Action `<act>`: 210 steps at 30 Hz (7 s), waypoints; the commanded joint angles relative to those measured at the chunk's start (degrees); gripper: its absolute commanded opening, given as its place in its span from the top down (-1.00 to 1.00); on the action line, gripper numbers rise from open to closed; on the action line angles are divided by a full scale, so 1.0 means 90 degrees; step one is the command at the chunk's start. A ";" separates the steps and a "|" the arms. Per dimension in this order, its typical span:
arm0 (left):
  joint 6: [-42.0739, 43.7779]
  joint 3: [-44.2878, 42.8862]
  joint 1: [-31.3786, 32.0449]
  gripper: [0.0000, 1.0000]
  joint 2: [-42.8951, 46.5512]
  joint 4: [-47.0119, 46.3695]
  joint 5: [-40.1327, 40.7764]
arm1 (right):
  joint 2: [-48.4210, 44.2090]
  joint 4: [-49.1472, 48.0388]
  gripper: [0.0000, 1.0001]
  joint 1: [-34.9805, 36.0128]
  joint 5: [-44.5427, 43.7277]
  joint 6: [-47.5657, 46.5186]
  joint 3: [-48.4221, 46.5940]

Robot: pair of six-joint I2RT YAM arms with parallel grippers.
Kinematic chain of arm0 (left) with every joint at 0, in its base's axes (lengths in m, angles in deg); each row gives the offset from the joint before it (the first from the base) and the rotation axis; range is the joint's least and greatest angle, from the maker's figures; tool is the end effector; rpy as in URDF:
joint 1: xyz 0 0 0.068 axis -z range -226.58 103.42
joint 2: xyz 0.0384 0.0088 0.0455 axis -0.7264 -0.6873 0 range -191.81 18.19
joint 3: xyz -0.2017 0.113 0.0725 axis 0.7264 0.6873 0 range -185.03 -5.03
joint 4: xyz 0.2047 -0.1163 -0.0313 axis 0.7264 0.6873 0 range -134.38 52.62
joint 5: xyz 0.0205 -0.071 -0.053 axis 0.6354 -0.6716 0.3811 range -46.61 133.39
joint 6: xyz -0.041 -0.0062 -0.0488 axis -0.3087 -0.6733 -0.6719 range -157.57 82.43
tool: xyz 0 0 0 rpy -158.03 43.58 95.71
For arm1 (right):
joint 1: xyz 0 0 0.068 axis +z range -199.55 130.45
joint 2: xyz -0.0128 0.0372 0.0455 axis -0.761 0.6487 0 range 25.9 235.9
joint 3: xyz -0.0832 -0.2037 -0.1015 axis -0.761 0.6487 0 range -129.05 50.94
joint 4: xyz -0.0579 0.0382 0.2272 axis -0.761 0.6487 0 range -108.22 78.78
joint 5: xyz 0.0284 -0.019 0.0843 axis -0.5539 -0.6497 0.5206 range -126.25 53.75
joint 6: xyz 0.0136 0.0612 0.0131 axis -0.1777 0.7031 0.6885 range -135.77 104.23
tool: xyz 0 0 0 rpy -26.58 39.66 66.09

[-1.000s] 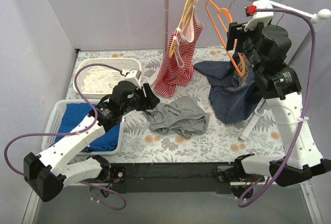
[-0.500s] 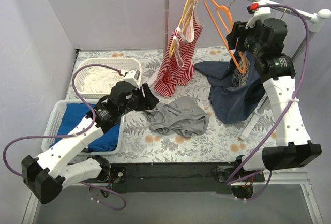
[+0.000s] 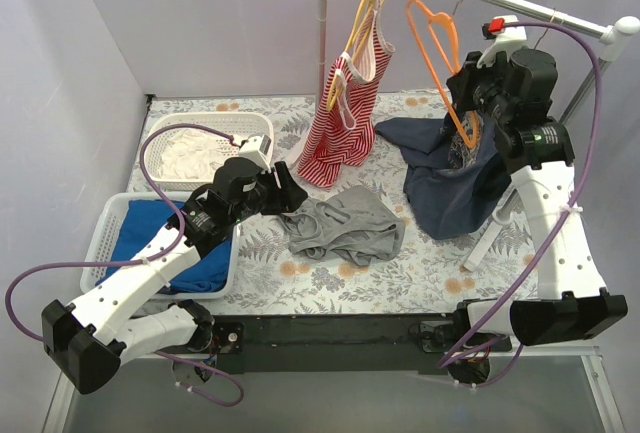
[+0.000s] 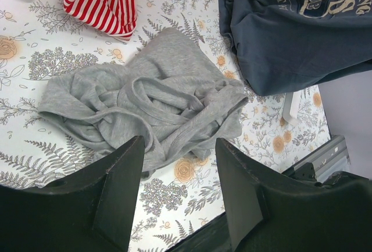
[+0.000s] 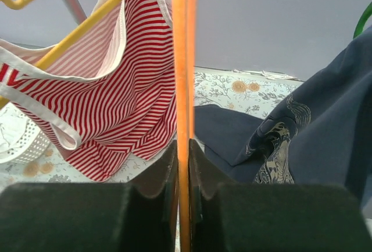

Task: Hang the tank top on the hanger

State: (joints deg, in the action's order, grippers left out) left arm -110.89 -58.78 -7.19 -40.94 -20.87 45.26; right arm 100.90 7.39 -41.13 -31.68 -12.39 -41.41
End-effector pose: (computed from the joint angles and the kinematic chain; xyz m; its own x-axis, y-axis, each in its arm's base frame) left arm 0.1811 -0.1466 0.2924 -0.6936 -0.6693 -0.2665 -0.1819 0.5206 -0.8342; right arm 0.2700 0.0439 0.4429 -0.1549 0.0364 -0.9873 -0.2154 0.9740 0.0697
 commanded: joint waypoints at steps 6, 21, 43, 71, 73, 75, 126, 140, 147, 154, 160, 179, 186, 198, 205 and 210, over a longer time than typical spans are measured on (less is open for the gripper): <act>-0.0008 -0.0121 -0.0002 -0.02 0.0057 -0.0053 -0.0042 | -0.0326 -0.0413 0.97 0.0011 -0.0109 0.0152 -0.0382; -0.0125 0.0123 -0.0002 -0.04 -0.0011 -0.0131 -0.0002 | -0.0911 -0.0384 0.97 0.0421 -0.0216 0.0141 0.0007; -0.0642 0.1675 0.0046 -0.04 -0.0197 -0.0356 -0.0647 | -0.3137 0.1206 0.97 0.2315 0.0145 0.1285 0.2955; -0.0565 0.1462 0.1052 0.15 -0.1428 -0.0649 0.0896 | -0.4477 0.3297 0.97 0.2384 -0.1562 0.1558 0.3905; -0.0545 0.1442 0.1052 0.15 -0.1360 -0.0600 0.0896 | -0.4388 0.3307 0.97 0.2384 -0.2116 0.1665 0.3875; -0.0535 0.1461 0.1043 0.15 -0.1291 -0.0600 0.0896 | -0.4359 0.3249 0.97 0.2394 -0.2373 0.1744 0.3710; -0.0223 0.1491 0.1082 0.14 -0.1603 -0.0707 0.0632 | -0.4486 0.4840 0.97 0.2394 0.0633 0.1666 0.3407; -0.0389 0.1442 0.1150 0.44 -0.1818 -0.0786 0.1394 | -0.4037 0.5143 0.97 0.2589 0.1678 0.1012 0.2772; -0.0321 0.1325 0.1160 0.89 -0.1779 -0.0776 0.1550 | -0.3871 0.5172 0.97 0.3067 0.1893 0.0973 0.2723; -0.0232 0.1246 0.1160 0.85 -0.1721 -0.0415 0.1375 | -0.3715 0.5260 0.97 0.3409 0.1571 0.0972 0.2713; -0.0340 0.1578 0.1160 0.22 -0.1281 -0.0239 0.1336 | -0.3685 0.5261 0.97 0.3546 0.1347 0.0972 0.2654; -0.0515 0.1774 0.1208 0.11 -0.2199 -0.0961 0.1882 | -0.3597 0.5270 0.97 0.3859 0.1200 0.0943 0.2381; -0.0515 0.1676 0.1218 0.73 -0.2092 -0.1118 0.2282 | -0.3588 0.5261 0.97 0.3976 0.1239 0.0943 0.2595; -0.0525 0.1023 0.1218 1.00 -0.1975 -0.0542 0.2215 | -0.3500 0.5221 0.97 0.4259 0.1425 0.0894 0.2947; -0.0438 0.0554 0.1199 1.00 -0.1994 -0.0141 0.1980 | -0.3373 0.4851 0.97 0.4308 0.1200 0.0807 0.3299; -0.0320 0.0339 0.1170 1.00 -0.1858 0.0093 0.1726 | -0.3236 0.4412 0.97 0.4308 0.0995 0.0797 0.3387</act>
State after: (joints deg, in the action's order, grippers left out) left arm -115.07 -52.90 3.46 -60.66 -22.95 62.63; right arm 71.19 53.53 -2.59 -21.53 -4.20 -10.99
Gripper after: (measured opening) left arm 0.034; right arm 0.079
